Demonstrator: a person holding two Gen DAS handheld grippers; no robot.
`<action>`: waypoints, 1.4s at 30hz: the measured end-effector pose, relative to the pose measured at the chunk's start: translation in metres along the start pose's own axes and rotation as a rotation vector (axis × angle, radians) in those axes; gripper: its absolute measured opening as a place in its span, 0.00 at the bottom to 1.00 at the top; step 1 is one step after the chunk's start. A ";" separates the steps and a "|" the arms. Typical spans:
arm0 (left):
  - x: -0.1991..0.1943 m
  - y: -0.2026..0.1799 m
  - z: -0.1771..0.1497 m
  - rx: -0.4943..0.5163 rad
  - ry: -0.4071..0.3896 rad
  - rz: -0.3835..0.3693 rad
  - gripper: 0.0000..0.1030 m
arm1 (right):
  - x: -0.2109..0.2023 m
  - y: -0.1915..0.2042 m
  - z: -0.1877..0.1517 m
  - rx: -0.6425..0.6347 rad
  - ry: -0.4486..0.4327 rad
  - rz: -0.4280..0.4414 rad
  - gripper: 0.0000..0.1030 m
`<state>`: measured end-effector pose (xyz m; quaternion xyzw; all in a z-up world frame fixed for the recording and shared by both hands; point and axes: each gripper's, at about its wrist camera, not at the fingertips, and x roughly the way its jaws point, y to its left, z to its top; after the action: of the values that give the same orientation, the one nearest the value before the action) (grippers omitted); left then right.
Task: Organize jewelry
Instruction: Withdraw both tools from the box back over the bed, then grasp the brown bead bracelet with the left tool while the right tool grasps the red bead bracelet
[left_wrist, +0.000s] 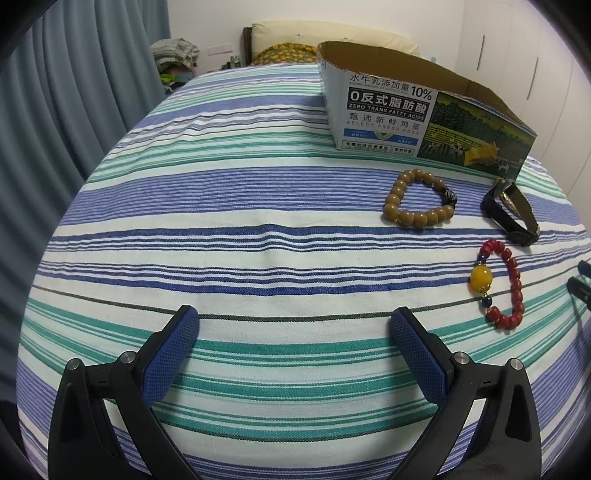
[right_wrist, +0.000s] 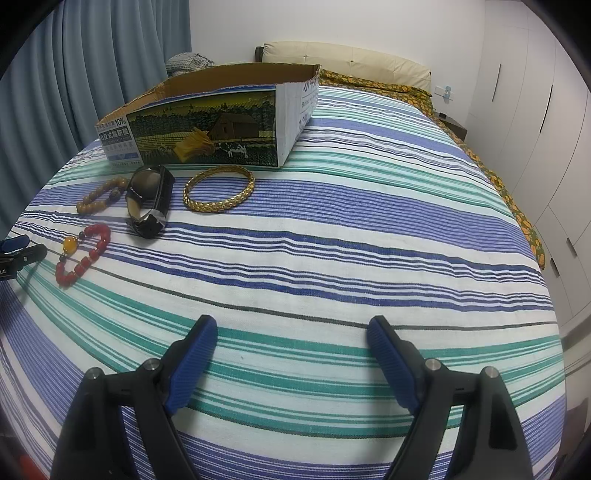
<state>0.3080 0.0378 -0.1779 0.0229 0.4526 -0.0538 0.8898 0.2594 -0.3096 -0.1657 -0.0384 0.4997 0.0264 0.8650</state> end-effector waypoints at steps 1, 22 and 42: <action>0.000 0.000 0.000 -0.001 0.001 -0.003 1.00 | 0.000 0.000 0.000 0.000 0.000 0.000 0.83; 0.001 0.006 0.022 -0.089 0.002 -0.150 1.00 | 0.001 0.001 0.000 0.000 0.001 0.000 0.84; 0.062 -0.058 0.087 0.171 0.014 -0.111 0.80 | 0.001 0.001 0.000 0.000 0.002 0.000 0.84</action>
<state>0.4072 -0.0318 -0.1762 0.0741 0.4529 -0.1415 0.8771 0.2601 -0.3083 -0.1666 -0.0383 0.5004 0.0261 0.8646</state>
